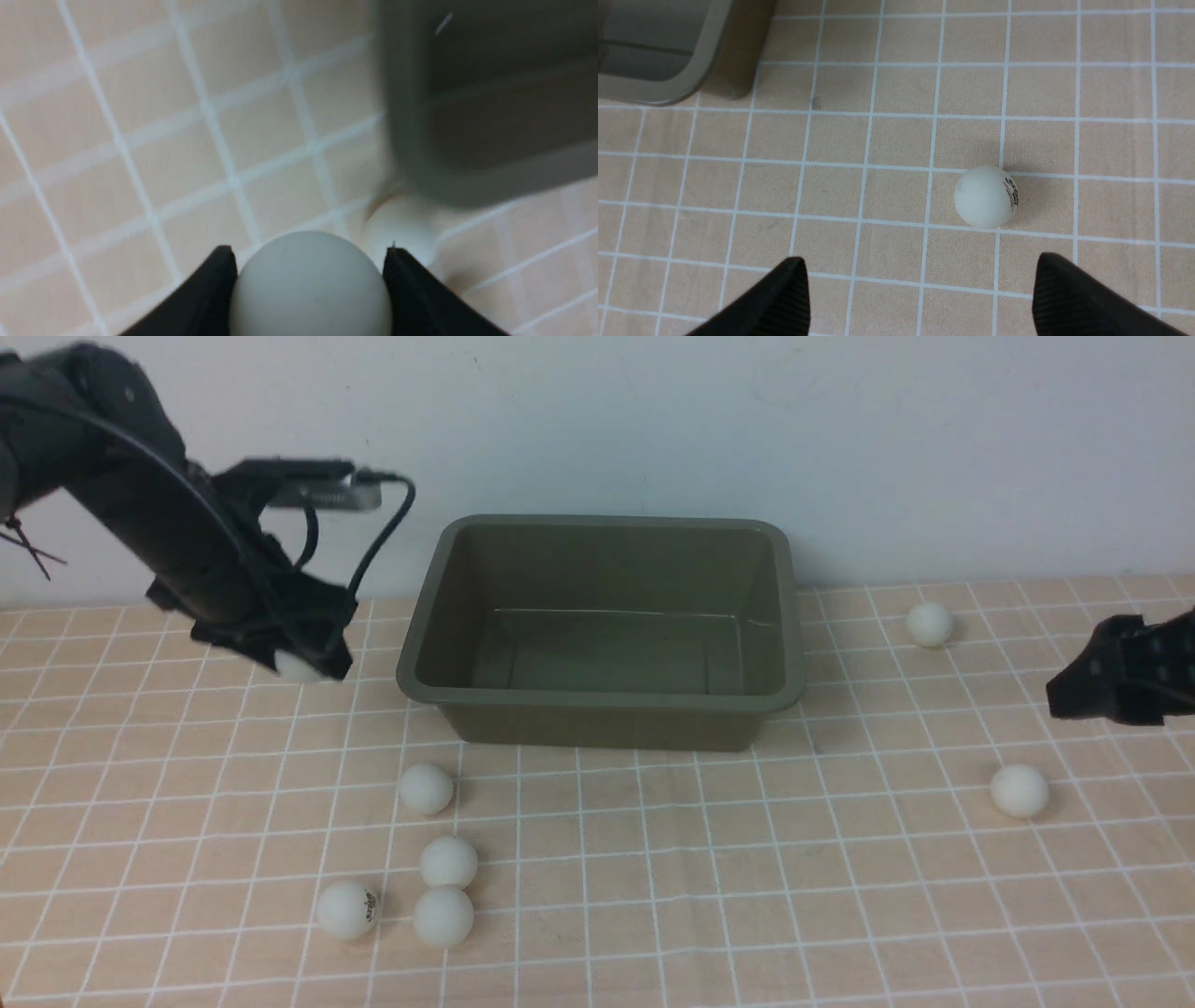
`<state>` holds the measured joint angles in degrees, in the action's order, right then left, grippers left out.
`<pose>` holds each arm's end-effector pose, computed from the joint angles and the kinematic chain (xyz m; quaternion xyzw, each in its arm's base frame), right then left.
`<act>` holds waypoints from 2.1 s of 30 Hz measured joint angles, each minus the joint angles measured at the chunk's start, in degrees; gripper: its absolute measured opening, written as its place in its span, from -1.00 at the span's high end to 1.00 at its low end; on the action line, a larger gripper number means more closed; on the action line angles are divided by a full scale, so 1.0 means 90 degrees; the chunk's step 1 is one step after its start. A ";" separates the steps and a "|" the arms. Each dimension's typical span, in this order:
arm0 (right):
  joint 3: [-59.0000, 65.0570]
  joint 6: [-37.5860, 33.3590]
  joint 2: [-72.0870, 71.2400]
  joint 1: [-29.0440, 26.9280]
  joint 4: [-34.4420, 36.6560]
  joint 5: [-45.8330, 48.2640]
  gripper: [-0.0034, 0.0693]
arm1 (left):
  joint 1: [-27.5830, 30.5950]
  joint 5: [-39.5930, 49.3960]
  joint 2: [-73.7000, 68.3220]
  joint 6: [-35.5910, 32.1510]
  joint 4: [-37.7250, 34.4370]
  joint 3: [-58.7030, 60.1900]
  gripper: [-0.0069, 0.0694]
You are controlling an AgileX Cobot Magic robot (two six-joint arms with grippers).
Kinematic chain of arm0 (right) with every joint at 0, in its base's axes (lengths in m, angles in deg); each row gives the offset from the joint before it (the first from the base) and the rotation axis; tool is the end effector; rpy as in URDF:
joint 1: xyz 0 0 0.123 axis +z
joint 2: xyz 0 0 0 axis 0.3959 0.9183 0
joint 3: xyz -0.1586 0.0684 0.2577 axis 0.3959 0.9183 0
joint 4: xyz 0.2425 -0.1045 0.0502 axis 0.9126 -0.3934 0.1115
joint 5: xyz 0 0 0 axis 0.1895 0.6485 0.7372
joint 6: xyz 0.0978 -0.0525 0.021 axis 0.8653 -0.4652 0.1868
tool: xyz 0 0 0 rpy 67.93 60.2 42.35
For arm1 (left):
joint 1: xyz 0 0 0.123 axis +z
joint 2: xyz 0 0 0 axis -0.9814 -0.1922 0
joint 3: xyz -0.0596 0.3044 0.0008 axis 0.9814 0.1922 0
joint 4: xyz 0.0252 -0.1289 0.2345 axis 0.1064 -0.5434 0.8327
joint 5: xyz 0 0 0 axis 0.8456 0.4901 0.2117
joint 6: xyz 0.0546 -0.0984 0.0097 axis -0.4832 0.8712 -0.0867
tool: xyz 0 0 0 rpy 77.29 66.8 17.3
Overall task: Put the table tennis balls into the box on the light coffee tablecloth.
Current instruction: 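Drop the ball into the bin, then reach for and grasp a ping pong ball on the table, then release the ping pong ball into the bin and lift the gripper away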
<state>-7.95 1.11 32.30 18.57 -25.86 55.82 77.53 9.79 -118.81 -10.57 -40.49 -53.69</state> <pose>0.3002 0.0073 0.2717 -0.0312 0.9663 0.1220 0.2246 0.4531 -0.0422 0.2714 0.1423 0.9661 -0.1204 0.1786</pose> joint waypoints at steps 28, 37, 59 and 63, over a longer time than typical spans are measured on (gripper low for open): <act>-0.1136 0.0045 0.3042 0.0000 -0.0027 -0.0600 -0.69 | -0.1504 -0.1266 -0.2312 -0.0535 -0.0162 -0.2514 -0.29; -0.1183 0.0293 0.3365 0.0000 -0.0143 -0.0419 -0.50 | -0.1463 -0.0051 -0.1935 -0.0317 0.0435 -0.3152 -0.30; -0.4332 0.0003 0.3483 0.1526 0.0848 0.1271 -0.09 | 0.0237 0.0517 0.1803 -0.0226 0.0156 0.2217 -0.16; -0.5257 0.0428 0.3912 0.2177 0.0421 0.1211 -0.09 | 0.0238 -0.0041 0.2038 -0.0431 0.0037 0.3125 -0.16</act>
<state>-55.26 4.96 67.50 38.16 -22.08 66.71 79.67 9.43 -100.46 -14.45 -40.16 -25.56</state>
